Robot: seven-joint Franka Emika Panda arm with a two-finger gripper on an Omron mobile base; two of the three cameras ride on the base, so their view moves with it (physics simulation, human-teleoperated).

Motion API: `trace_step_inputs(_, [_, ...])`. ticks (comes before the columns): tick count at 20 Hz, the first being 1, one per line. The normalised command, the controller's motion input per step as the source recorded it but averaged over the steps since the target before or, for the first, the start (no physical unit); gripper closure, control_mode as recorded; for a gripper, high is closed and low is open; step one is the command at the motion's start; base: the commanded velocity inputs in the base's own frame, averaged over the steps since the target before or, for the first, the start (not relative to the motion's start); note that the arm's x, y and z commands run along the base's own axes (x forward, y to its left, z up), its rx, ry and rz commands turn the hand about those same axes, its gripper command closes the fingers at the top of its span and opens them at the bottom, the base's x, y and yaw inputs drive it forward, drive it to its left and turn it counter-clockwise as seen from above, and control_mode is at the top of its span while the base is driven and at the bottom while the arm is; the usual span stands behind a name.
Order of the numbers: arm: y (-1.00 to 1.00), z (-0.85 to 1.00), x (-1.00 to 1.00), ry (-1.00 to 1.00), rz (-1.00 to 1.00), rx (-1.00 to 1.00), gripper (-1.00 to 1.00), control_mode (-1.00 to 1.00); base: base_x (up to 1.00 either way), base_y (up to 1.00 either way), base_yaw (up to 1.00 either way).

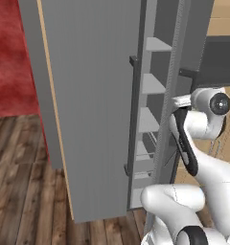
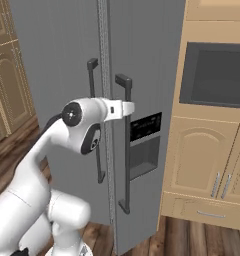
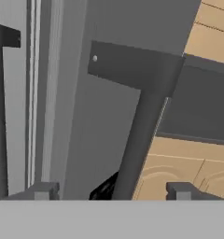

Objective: Move the hot dog bun to the plate on the dining table and place the condiment next to that plate. Then navigate to the fridge and take the sausage and place it on the plate as well.

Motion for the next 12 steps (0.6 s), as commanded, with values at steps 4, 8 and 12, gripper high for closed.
trace_step_inputs(4, [0.44,0.53,-0.73,0.00,-0.01,-0.29,-1.00,-1.00,0.00,0.00,0.00])
trace_step_inputs(8, [0.84,0.35,-0.03,0.16,0.00,-0.32,-1.00,-1.00,0.00,0.00,0.00])
trace_step_inputs(12, [0.84,0.21,0.29,0.21,0.00,-0.32,-1.00,-1.00,0.00,0.00,0.00])
